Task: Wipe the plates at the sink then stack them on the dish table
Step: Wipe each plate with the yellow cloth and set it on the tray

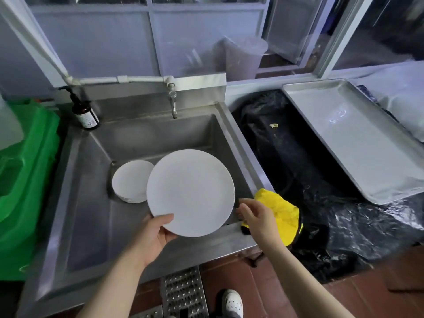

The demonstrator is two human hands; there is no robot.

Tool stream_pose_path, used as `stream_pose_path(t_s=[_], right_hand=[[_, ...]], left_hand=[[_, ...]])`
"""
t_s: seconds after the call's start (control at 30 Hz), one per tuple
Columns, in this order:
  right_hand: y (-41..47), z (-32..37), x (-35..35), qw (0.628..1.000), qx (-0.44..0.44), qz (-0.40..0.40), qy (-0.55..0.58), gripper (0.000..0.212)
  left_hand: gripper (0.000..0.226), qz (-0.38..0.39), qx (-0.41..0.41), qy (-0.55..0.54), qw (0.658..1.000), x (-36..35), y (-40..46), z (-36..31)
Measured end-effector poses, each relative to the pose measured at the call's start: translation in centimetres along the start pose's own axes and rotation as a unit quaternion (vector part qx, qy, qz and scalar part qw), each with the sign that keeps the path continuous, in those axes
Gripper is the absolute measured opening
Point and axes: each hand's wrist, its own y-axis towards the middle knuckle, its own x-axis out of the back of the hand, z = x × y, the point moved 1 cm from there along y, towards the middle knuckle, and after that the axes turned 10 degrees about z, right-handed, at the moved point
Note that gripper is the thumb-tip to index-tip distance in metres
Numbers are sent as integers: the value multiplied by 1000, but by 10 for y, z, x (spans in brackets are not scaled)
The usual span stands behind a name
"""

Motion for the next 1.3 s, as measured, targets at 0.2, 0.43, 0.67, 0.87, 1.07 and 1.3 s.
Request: stream_pose_path(t_s=[0.2,0.43,0.67,0.87,1.07,1.3], right_hand=[[41,-59,81,929,-2,-41,-368,43],[77,-78,108,886,-84,108,-443,74],[68,-51,105,816,11,56,-575,26],[20,-63,81,790,126,137,-584,45],[15,-88,83,761,105,238,-594,84],[30,-71,105,915,97,197,-338,77]], left_hand=[[33,-63,-3,-13,998,-29,11,25],[36,-113,-19,-32,993,-48,13,46],[35,-137,-28,-34,990,-62,5,56],[33,-136,-26,-30,990,-66,-2,59],[31,-140,-19,-32,989,-67,-2,63],[33,-121,-18,-29,992,-64,-2,53]])
